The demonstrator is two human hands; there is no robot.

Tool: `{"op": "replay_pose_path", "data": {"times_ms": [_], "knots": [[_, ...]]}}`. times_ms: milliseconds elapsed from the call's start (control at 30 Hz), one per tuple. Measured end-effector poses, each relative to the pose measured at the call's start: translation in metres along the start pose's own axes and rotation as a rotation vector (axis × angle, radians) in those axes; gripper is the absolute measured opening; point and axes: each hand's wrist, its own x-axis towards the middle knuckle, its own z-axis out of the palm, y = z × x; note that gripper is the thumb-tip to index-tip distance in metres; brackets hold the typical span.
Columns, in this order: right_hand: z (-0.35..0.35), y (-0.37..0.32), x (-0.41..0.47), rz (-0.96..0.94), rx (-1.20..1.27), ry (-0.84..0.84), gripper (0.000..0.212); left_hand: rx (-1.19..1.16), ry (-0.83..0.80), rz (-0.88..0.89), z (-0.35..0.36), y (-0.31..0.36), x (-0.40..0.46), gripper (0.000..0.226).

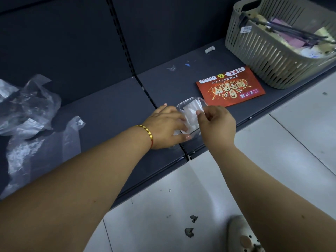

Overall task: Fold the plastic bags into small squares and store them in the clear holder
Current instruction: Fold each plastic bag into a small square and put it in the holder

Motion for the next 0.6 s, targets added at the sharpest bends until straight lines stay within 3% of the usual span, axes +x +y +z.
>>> {"op": "replay_pose_path", "data": {"times_ms": [100, 300, 600], "knots": [[0.003, 0.002, -0.003, 0.010, -0.003, 0.033, 0.025, 0.001, 0.062, 0.010, 0.003, 0.002, 0.002, 0.040], [0.010, 0.005, -0.005, -0.042, 0.044, 0.091, 0.020, -0.056, -0.066, -0.045, 0.001, 0.009, 0.004, 0.043], [0.018, 0.017, -0.005, -0.337, -0.211, 0.170, 0.019, -0.120, -0.109, -0.026, 0.003, 0.004, 0.003, 0.038]]}}
